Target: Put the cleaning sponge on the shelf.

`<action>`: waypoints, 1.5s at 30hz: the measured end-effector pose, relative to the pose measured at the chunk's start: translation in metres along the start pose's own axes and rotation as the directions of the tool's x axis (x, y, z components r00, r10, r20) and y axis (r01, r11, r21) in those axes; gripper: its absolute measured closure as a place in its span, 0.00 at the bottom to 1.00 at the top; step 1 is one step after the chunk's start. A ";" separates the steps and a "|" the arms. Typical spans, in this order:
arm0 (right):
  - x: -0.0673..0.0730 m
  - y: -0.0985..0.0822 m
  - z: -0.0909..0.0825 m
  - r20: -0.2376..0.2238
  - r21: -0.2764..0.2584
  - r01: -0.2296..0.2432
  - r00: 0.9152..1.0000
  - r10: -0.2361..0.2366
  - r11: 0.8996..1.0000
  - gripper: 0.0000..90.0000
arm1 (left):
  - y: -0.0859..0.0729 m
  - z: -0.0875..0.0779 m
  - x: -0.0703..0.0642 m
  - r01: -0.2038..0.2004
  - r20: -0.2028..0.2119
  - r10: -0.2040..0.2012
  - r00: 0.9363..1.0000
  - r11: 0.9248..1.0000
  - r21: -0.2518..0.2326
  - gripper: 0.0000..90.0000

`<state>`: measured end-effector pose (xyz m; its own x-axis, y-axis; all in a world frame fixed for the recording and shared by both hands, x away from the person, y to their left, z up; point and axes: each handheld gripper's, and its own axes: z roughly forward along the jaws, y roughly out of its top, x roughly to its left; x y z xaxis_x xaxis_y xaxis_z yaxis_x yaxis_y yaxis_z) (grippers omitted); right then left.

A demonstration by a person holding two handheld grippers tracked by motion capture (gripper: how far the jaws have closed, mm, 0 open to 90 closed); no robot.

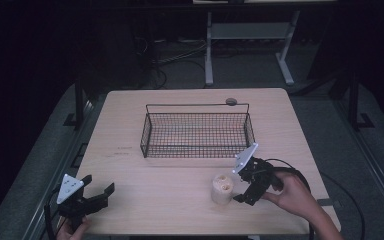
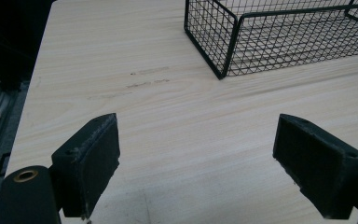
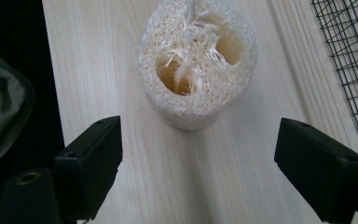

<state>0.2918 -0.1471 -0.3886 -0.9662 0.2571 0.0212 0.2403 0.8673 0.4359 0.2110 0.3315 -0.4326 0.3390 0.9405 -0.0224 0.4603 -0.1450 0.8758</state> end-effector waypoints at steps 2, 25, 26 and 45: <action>0.000 0.002 0.001 -0.004 0.004 0.001 1.000 -0.001 1.000 0.16 | 0.000 0.000 0.000 0.000 -0.001 0.000 1.000 1.000 -0.001 0.15; -0.002 0.028 0.016 -0.033 0.046 0.046 0.998 -0.045 0.998 0.17 | 0.000 -0.001 0.000 0.000 0.000 0.000 1.000 1.000 -0.006 0.15; -0.002 0.028 0.016 -0.033 0.046 0.046 0.998 -0.045 0.998 0.17 | 0.000 -0.001 0.000 0.003 0.000 -0.003 1.000 1.000 -0.006 0.15; -0.003 0.039 0.022 -0.048 0.068 0.067 0.997 -0.064 0.995 0.31 | 0.000 -0.003 0.002 0.004 -0.007 -0.004 1.000 1.000 -0.015 0.15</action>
<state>0.3067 -0.1045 -0.3914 -0.9829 0.1802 0.0367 0.1808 0.9095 0.3743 0.2092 0.3347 -0.4306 0.3314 0.9432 -0.0231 0.4492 -0.1362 0.8830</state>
